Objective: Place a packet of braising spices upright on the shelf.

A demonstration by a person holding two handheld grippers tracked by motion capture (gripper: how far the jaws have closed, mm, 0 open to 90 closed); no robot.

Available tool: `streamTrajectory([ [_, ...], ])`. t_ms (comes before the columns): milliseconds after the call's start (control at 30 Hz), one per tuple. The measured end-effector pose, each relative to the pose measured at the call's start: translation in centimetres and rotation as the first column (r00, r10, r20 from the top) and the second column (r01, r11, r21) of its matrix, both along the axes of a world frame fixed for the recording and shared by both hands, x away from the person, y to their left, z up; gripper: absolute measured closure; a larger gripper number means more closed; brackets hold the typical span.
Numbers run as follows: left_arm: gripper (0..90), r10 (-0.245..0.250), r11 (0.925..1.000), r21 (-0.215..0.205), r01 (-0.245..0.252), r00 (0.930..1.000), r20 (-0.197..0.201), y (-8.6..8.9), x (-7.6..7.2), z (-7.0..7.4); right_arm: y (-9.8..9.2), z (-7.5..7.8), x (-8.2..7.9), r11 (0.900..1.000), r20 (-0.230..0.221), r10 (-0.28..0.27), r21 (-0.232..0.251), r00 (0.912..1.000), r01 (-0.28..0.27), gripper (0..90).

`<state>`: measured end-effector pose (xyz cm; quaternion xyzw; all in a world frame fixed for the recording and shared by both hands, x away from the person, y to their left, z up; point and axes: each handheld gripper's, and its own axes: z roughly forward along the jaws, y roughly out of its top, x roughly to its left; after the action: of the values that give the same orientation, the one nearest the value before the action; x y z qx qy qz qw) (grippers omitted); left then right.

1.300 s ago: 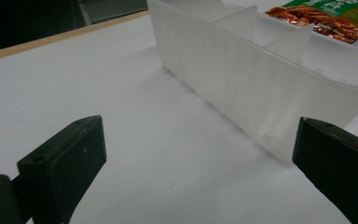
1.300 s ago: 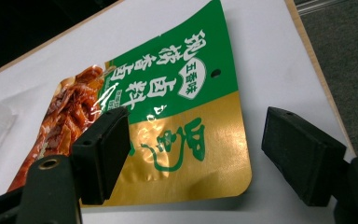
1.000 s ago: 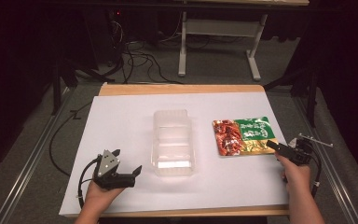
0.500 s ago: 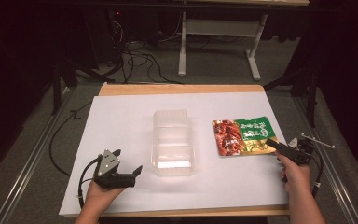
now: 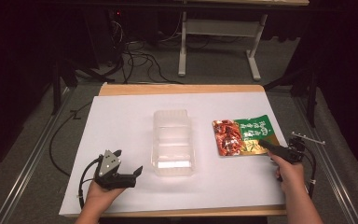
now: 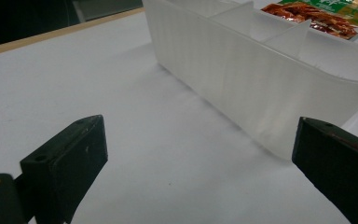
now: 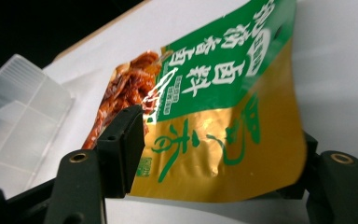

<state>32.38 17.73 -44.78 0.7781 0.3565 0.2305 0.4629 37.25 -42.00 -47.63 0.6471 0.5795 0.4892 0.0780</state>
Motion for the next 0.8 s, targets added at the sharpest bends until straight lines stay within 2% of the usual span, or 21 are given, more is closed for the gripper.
streamTrajectory([
  [200, 3.8, -0.002, 1.0000, -0.005, 0.002, 1.0000, 0.006, 0.07, -0.11, 0.10, 0.86, 0.03, 0.22, 0.999, -0.005, 0.021, -0.025, 0.9998, -0.021, 39.9],
  [433, 3.9, -0.005, 1.0000, -0.008, 0.005, 0.9999, 0.015, 0.19, -0.18, 0.24, 1.25, 0.24, 0.06, 0.999, 0.023, 0.002, -0.042, 0.9997, -0.001, 46.6],
  [800, 3.9, -0.009, 1.0000, 0.000, 0.009, 0.9999, 0.012, 0.06, -0.13, 0.14, 1.22, 0.16, 0.07, 0.997, 0.056, -0.046, -0.052, 0.9973, 0.049, 64.3],
])
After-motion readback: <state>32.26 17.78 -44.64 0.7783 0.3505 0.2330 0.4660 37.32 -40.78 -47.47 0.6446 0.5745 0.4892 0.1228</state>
